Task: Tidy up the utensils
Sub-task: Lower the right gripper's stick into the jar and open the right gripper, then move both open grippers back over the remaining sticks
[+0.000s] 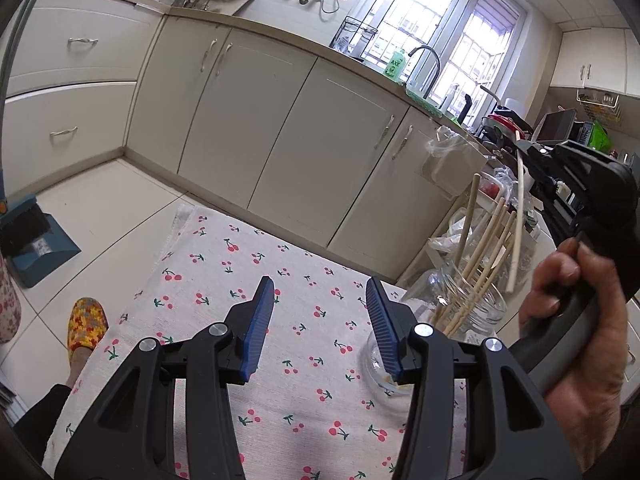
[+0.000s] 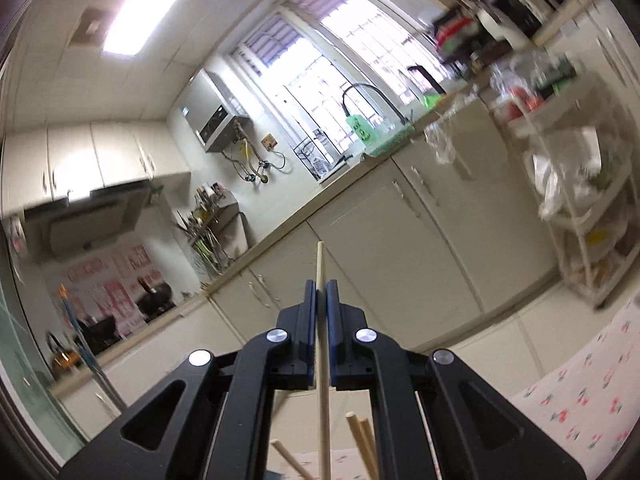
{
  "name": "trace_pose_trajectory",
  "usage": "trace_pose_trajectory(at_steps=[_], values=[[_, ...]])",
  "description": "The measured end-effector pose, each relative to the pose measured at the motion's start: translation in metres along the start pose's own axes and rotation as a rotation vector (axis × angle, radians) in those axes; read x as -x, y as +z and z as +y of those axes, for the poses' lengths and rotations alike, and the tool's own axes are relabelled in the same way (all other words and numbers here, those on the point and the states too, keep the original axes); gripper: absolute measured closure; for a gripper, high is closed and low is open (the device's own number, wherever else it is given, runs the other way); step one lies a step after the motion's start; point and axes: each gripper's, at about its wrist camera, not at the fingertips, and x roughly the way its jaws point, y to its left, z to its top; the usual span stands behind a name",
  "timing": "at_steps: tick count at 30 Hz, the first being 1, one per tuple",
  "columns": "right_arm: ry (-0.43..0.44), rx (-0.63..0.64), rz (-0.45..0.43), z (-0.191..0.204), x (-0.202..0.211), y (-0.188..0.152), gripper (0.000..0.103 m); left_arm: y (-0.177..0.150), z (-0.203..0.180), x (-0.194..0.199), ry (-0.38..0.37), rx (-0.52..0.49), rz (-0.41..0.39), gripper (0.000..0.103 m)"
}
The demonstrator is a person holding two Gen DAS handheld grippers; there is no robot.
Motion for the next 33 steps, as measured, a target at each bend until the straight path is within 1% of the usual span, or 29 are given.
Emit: trace_pose_trajectory(at_steps=[7,10,12,14,19,24,28,30,31,32,33], values=[[-0.011,0.136,0.002,0.007,0.011,-0.014,0.097,-0.001,-0.001,0.001,0.002,-0.007,-0.005,0.057],[-0.018,0.17,-0.006,0.01,0.018,-0.014,0.096,-0.001,-0.001,0.0,0.006,-0.01,-0.007,0.056],[-0.022,0.162,-0.003,0.009,0.016,-0.01,0.096,-0.001,-0.001,0.0,0.008,-0.008,-0.006,0.056],[-0.029,0.171,-0.018,0.009,0.012,-0.005,0.096,-0.001,-0.001,0.0,0.01,-0.008,-0.007,0.056],[-0.026,0.177,0.003,0.008,0.003,-0.005,0.096,-0.001,0.0,-0.001,0.011,0.0,-0.003,0.056],[-0.016,0.17,0.035,0.003,0.014,-0.012,0.096,-0.002,0.001,-0.001,0.004,0.0,0.0,0.056],[-0.029,0.167,0.071,0.001,0.035,-0.012,0.096,-0.002,-0.001,-0.003,-0.002,-0.007,0.007,0.053],[-0.057,0.161,0.117,-0.002,0.053,-0.011,0.09,-0.002,-0.001,-0.004,-0.002,-0.009,0.016,0.052],[-0.072,0.15,0.141,-0.004,0.063,-0.013,0.078,-0.002,-0.002,-0.005,-0.002,-0.013,0.025,0.051],[-0.1,0.146,0.193,-0.007,0.074,-0.017,0.067,-0.001,-0.003,-0.006,-0.004,-0.019,0.037,0.051],[-0.125,0.156,0.26,-0.01,0.083,-0.024,0.066,0.0,-0.005,-0.006,-0.009,-0.024,0.056,0.05]])
